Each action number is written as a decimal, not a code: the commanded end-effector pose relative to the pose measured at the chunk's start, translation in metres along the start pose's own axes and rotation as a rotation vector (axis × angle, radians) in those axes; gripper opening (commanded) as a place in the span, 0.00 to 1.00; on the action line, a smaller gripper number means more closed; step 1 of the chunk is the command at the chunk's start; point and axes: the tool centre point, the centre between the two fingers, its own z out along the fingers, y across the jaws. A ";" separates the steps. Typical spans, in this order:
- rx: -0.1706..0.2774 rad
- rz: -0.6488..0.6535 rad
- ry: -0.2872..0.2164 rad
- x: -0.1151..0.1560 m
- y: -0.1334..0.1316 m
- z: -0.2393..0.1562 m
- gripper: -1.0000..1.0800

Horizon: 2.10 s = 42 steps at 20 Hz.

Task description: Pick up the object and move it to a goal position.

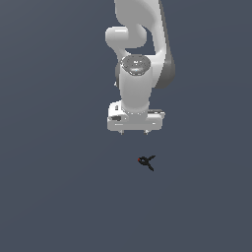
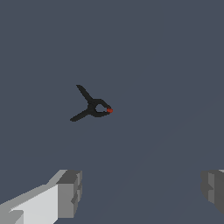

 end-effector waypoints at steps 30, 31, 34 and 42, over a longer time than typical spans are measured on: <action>-0.039 -0.717 -0.011 0.033 -0.030 0.060 0.96; -0.040 -0.749 -0.012 0.034 -0.031 0.062 0.96; -0.041 -0.844 -0.013 0.038 -0.036 0.071 0.96; -0.042 -1.096 -0.013 0.047 -0.048 0.093 0.96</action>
